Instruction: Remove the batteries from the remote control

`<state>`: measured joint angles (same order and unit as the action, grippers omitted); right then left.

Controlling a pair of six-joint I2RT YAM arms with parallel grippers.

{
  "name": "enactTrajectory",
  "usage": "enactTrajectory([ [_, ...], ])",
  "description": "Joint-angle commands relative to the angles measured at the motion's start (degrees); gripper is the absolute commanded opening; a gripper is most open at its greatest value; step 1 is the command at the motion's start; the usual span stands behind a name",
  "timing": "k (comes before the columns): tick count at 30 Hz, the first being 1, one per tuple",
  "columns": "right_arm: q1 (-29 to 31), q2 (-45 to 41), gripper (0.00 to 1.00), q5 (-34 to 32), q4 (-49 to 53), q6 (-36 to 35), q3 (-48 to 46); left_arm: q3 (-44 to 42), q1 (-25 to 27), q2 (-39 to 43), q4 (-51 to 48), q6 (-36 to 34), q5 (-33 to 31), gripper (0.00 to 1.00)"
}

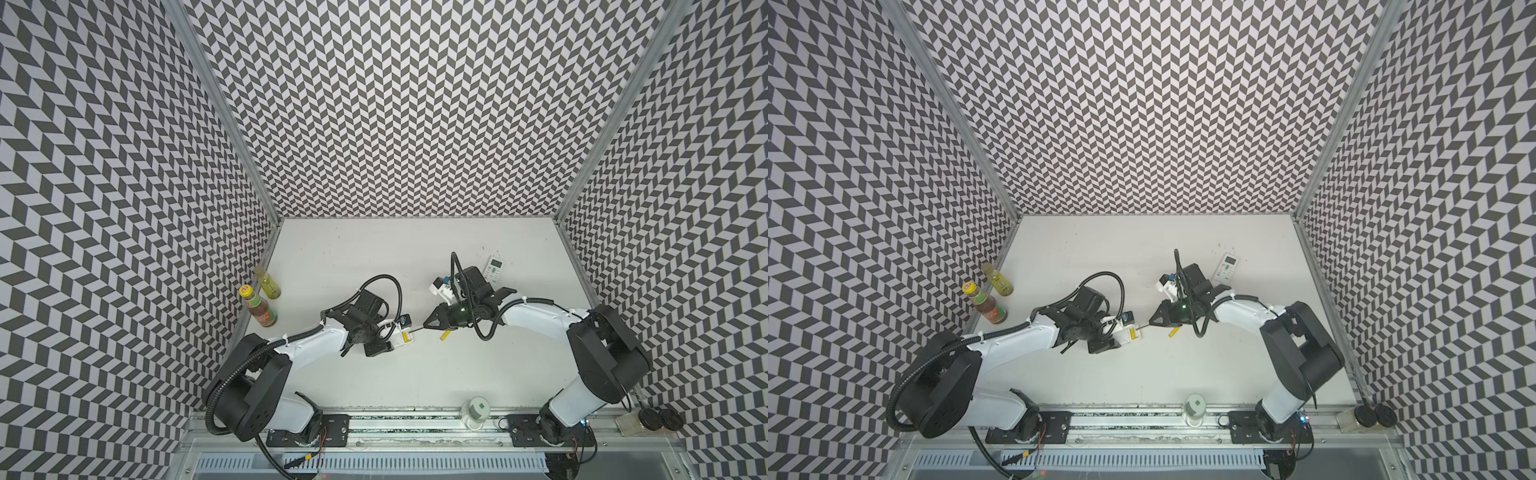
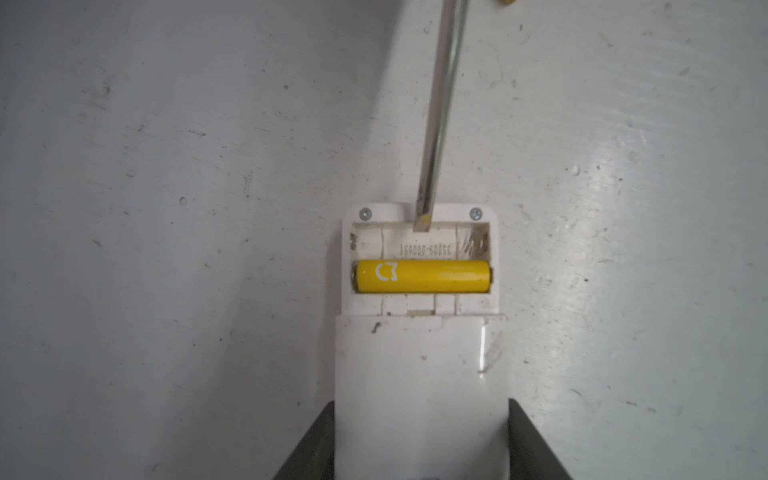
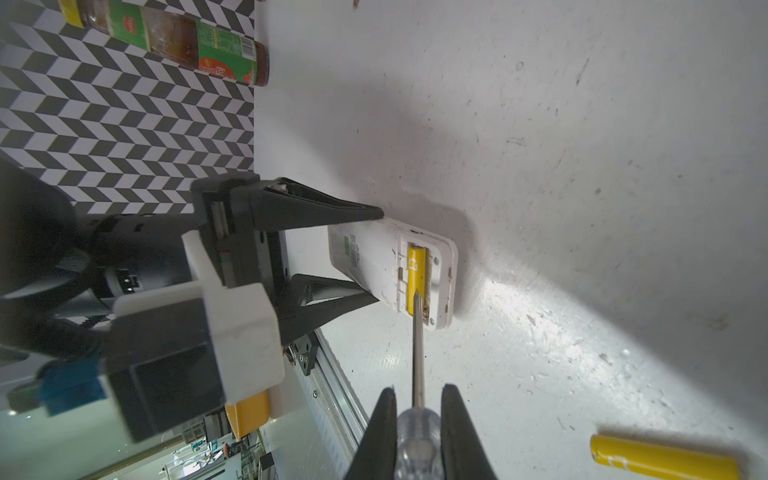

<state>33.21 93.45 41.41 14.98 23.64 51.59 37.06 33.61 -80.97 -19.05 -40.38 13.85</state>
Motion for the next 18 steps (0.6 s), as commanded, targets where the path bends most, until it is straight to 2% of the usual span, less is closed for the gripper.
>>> enactTrajectory([
  [1,0.25,0.53,0.00,-1.37,-1.63,0.31,-0.53,-0.32,0.14,-0.71,1.10,-1.02,-0.56,0.18],
  [18,1.60,3.36,0.00,-1.81,-4.96,1.75,-0.85,0.70,1.07,-1.32,-0.06,-1.02,-1.25,0.18],
])
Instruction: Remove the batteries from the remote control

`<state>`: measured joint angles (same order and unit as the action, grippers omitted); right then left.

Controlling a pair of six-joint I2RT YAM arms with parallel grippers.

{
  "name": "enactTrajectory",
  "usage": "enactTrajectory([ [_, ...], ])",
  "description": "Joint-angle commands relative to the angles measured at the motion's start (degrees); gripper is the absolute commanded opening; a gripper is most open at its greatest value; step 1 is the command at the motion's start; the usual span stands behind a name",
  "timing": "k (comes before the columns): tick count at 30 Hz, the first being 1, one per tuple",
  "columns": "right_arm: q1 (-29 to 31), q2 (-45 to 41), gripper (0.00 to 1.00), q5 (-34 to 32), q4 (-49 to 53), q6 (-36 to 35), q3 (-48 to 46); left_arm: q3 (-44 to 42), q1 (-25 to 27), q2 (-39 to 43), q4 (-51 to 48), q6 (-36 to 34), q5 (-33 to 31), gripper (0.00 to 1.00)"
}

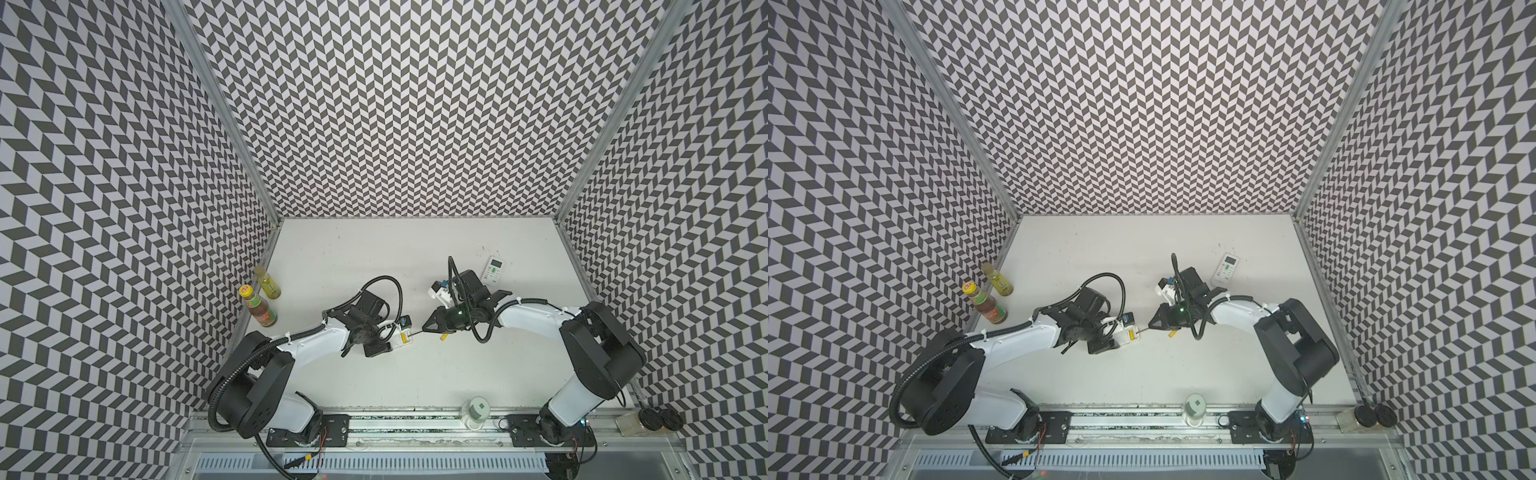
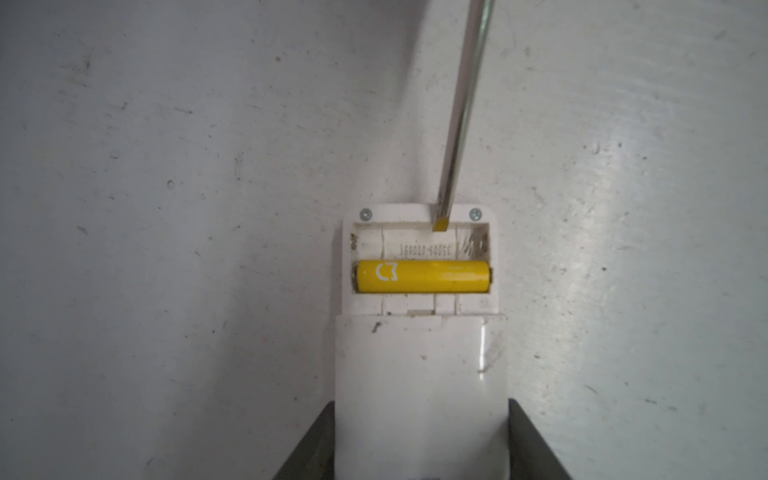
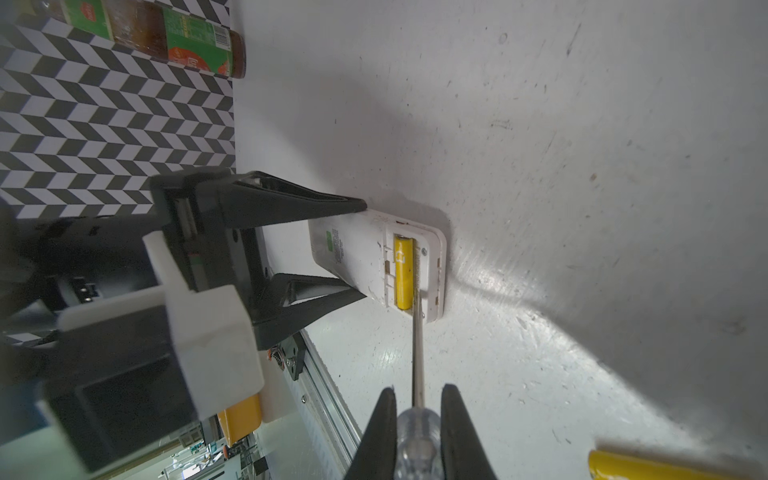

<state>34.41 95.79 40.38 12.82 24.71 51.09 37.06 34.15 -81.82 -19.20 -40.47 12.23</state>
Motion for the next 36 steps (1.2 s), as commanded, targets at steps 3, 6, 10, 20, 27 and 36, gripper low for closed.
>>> enactTrajectory([
  [3,0.51,1.10,0.00,-0.46,-4.29,0.92,-0.99,0.31,0.53,-0.11,0.64,-0.70,0.78,0.18],
  [6,0.48,2.45,0.00,-1.13,-3.50,0.27,-0.23,0.43,0.57,-0.58,0.43,-0.93,0.76,0.18],
  [10,0.48,3.22,0.00,-0.03,-4.73,0.02,-0.81,0.65,0.65,-0.36,0.45,-0.62,0.60,0.18],
  [20,-0.63,6.19,0.00,2.91,-5.04,-2.83,-1.61,0.60,0.83,-0.85,0.31,-0.92,0.74,0.18],
  [27,-2.07,7.01,0.00,4.23,-6.13,-3.72,-2.50,0.70,0.96,-1.09,0.38,-0.92,0.64,0.21],
  [36,-2.58,7.66,0.00,3.92,-6.40,-4.07,-3.08,1.48,1.39,-2.55,0.24,-0.93,0.05,0.68],
])
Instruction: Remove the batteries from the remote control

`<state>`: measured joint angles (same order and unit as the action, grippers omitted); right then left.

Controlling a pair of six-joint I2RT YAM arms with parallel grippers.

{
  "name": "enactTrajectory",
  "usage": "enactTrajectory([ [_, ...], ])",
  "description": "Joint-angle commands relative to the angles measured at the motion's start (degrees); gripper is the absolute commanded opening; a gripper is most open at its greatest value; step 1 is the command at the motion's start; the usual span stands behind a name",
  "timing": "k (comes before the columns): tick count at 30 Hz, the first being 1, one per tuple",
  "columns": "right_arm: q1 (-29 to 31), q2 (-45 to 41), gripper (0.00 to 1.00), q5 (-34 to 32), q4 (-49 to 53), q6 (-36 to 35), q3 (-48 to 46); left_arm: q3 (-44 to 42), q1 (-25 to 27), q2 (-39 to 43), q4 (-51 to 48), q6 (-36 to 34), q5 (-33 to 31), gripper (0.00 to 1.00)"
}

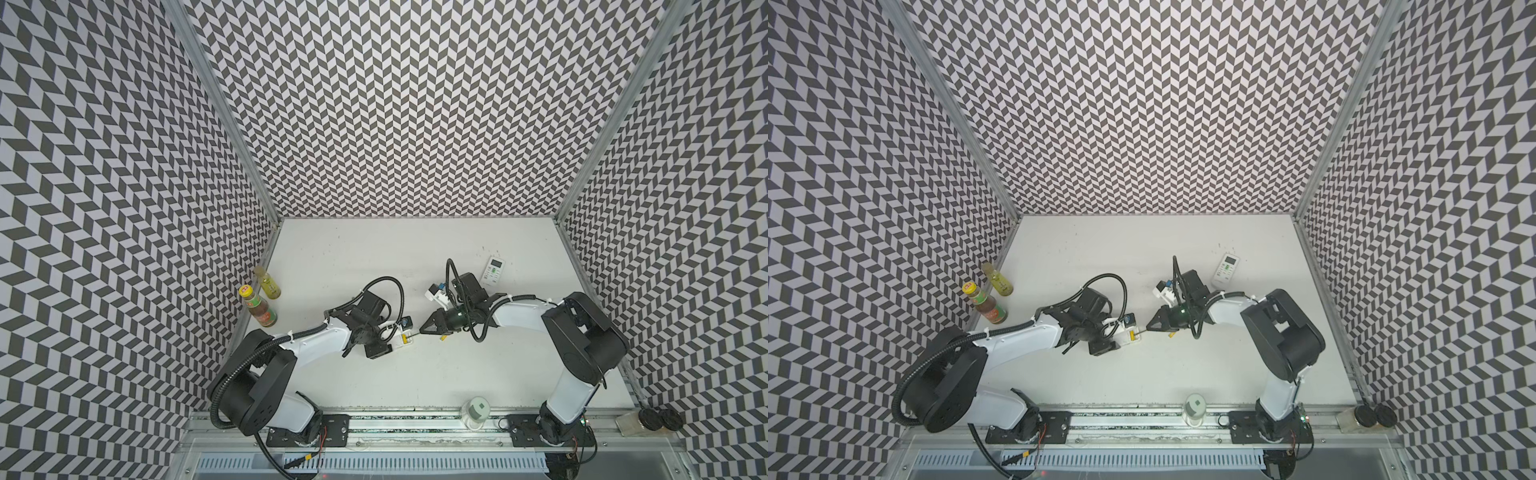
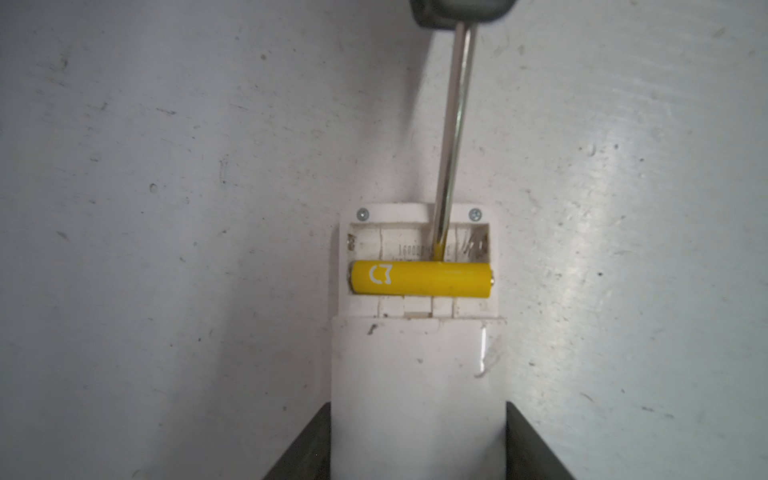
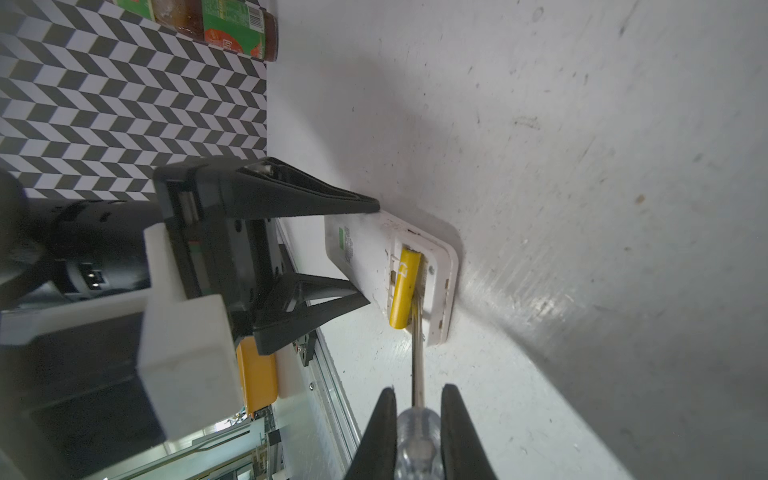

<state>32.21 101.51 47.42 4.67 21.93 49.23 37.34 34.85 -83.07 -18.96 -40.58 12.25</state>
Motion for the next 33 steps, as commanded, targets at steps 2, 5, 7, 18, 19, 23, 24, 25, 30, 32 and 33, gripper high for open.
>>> enactTrajectory([
  [2,-0.39,1.55,0.00,-2.56,0.86,-0.34,-1.86,2.53,1.25,-2.08,-0.64,-0.27,-0.21,0.73],
  [5,-0.37,0.82,0.00,-2.60,0.21,-0.72,-2.56,3.54,1.75,-3.28,-0.46,0.62,0.55,0.78],
  [7,-0.46,0.97,0.00,-3.36,1.18,-1.32,-2.21,4.58,2.29,-4.46,-1.02,1.00,0.33,0.80],
  [18,-0.83,-0.73,0.00,1.55,-3.86,1.87,-4.07,6.91,5.02,-6.64,-1.36,1.29,-1.36,0.77],
  [19,-0.87,-1.15,0.00,2.18,-4.47,1.99,-4.18,7.01,5.18,-6.66,-1.04,1.29,-1.30,0.77],
  [23,-1.41,-0.95,0.00,3.27,-4.20,2.09,-3.42,7.87,5.49,-6.70,-0.64,2.20,-2.17,0.76],
  [24,-1.52,-1.17,0.00,3.57,-4.53,2.61,-3.53,8.06,5.47,-6.72,-0.68,2.43,-2.25,0.76],
  [25,-1.52,-1.45,0.00,4.28,-5.36,3.11,-3.85,8.01,5.50,-6.60,-0.52,2.43,-2.32,0.75],
  [30,-1.86,-0.88,0.00,5.76,-7.10,4.23,-4.01,6.94,5.49,-6.67,0.13,2.06,-2.15,0.72],
  [32,-1.82,-1.26,0.00,6.22,-8.21,5.52,-4.47,6.88,5.48,-6.36,0.14,2.34,-1.95,0.70],
  [33,-1.88,-1.63,0.00,6.99,-9.46,6.22,-4.90,6.63,5.47,-6.25,0.35,2.43,-1.80,0.69],
])
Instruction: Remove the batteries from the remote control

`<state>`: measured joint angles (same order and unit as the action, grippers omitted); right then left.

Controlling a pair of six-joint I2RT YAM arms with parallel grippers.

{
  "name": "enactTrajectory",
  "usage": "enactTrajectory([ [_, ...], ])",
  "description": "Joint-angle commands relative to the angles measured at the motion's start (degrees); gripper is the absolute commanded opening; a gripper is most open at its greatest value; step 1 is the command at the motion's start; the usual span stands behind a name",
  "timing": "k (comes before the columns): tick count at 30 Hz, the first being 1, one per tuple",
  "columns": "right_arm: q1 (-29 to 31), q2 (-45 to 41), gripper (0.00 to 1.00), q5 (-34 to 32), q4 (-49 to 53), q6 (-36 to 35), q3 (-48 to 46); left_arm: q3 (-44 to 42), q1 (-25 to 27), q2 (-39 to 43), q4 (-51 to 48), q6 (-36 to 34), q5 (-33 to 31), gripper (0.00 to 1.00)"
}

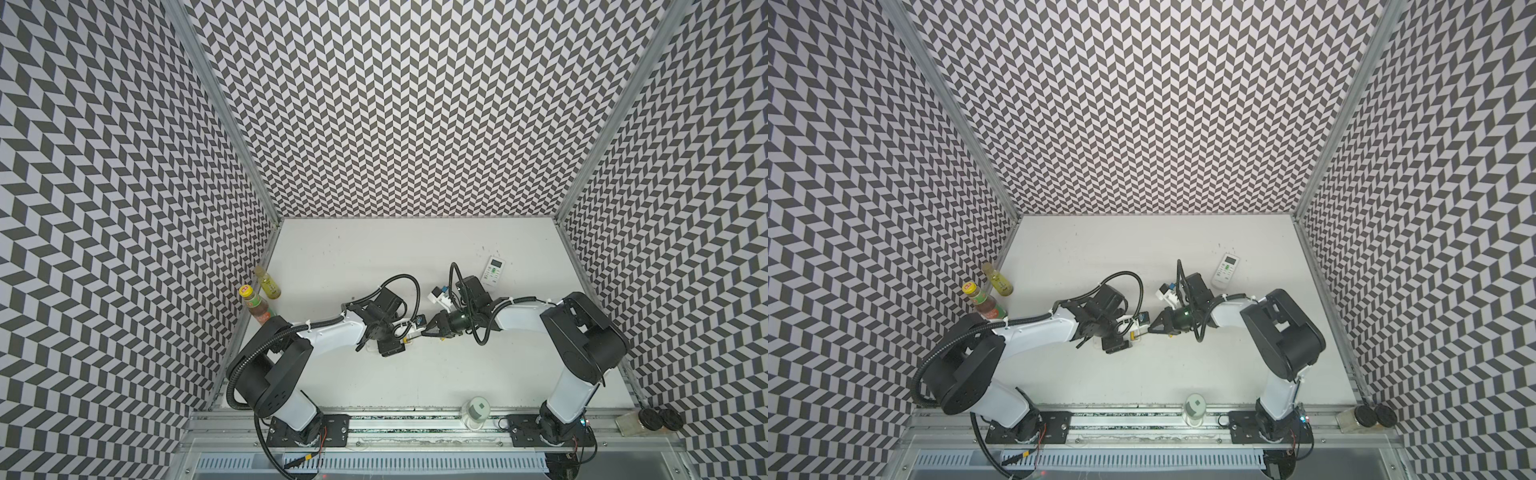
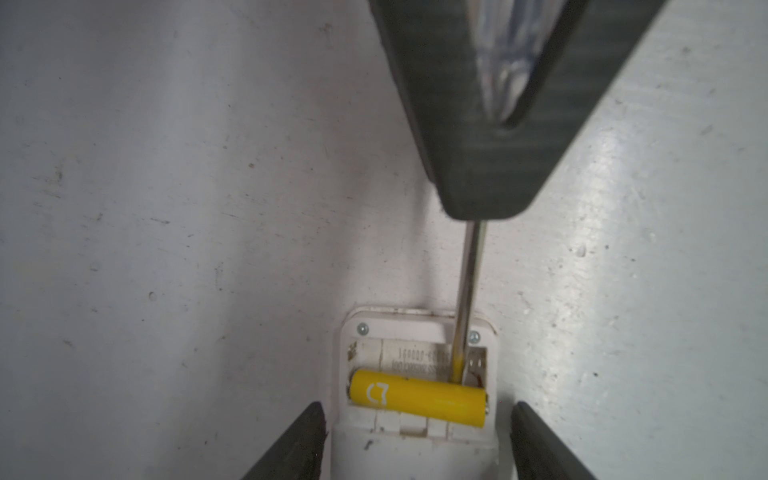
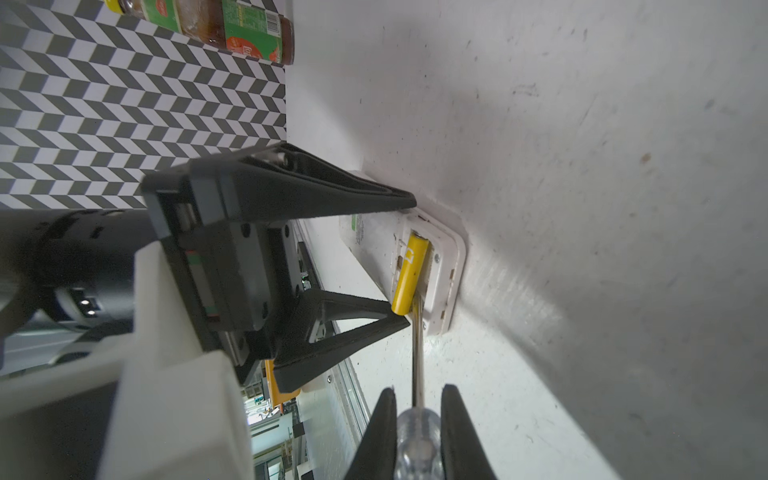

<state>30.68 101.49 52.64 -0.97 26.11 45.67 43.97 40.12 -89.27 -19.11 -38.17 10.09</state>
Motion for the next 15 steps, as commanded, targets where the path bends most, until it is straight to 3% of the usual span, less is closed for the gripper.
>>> enactTrajectory([
  [1,-0.35,-1.87,0.00,2.16,-4.78,2.37,-1.63,-0.25,0.20,0.17,0.70,-0.18,0.62,0.68],
  [15,-0.66,-1.82,0.00,2.81,-7.25,5.00,-1.45,0.29,0.19,0.73,-0.12,-0.59,2.38,0.67],
])
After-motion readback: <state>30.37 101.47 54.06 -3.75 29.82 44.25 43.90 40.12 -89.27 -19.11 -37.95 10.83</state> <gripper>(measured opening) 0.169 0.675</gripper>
